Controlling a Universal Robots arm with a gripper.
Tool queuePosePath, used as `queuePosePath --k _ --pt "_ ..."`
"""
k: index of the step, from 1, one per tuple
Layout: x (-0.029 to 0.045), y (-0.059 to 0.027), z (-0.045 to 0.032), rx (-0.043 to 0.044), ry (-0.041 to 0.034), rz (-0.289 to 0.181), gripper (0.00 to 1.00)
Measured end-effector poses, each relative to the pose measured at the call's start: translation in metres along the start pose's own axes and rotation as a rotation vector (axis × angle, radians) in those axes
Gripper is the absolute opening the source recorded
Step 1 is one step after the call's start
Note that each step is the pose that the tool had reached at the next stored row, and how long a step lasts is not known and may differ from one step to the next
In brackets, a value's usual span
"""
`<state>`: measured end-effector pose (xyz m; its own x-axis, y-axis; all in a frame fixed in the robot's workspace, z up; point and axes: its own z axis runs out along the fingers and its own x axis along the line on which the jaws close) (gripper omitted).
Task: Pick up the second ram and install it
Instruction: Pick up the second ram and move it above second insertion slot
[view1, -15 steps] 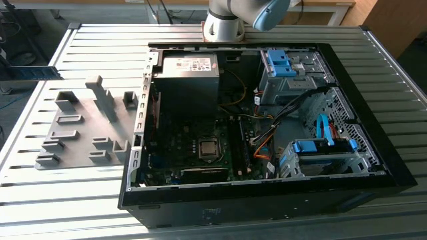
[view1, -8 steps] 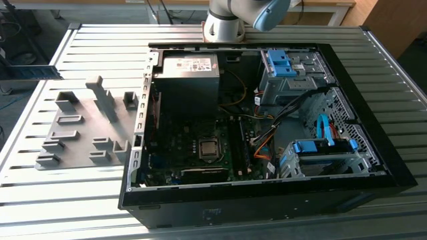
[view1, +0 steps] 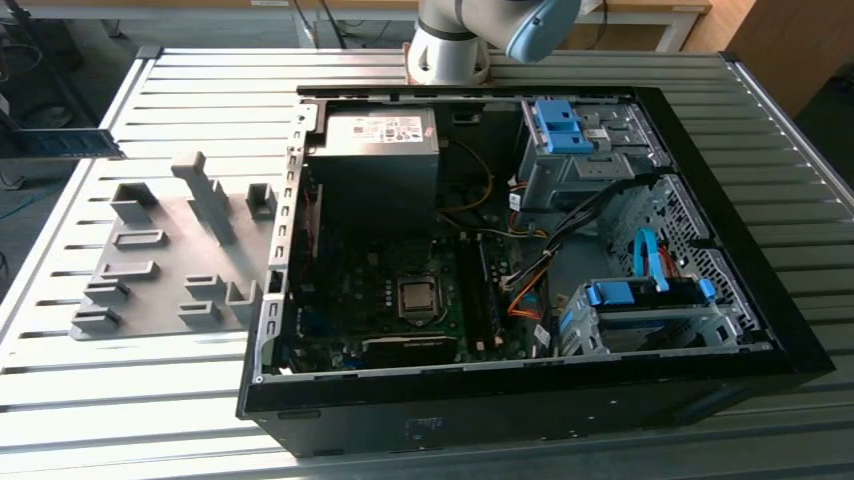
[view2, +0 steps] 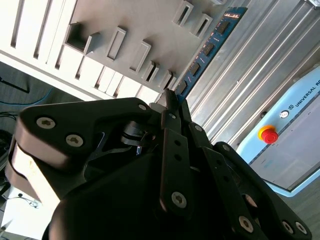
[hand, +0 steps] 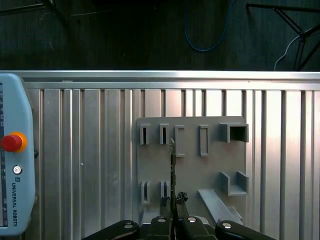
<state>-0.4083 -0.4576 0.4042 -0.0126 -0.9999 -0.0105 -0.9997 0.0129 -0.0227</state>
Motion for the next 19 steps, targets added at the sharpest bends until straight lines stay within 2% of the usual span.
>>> queuePosePath --k 19 --pt "0.0 -0.0001 -0.0042 0.0 0.0 0.0 0.14"
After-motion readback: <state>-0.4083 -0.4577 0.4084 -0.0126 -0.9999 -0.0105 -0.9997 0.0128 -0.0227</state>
